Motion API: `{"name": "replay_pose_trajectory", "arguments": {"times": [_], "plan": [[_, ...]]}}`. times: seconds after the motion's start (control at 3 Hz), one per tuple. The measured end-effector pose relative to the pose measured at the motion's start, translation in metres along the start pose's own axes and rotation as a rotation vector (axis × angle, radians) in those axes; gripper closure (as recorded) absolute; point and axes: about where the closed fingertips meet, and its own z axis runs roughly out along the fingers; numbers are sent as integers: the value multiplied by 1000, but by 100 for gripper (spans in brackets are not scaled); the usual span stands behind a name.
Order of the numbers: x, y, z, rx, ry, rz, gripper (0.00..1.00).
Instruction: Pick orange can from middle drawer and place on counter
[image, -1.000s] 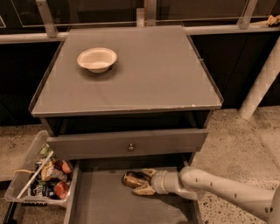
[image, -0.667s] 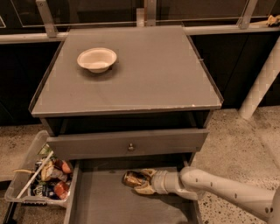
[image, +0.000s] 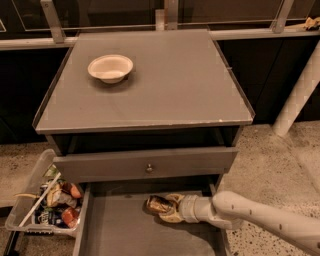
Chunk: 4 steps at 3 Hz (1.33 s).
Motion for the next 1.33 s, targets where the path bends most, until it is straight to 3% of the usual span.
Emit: {"name": "replay_pose_trajectory", "arguments": {"times": [0.67,1.33], "plan": [[-26,2,-96,8,-6,-29,100],[-84,-15,-181,-3,-30,-94,100]]}}
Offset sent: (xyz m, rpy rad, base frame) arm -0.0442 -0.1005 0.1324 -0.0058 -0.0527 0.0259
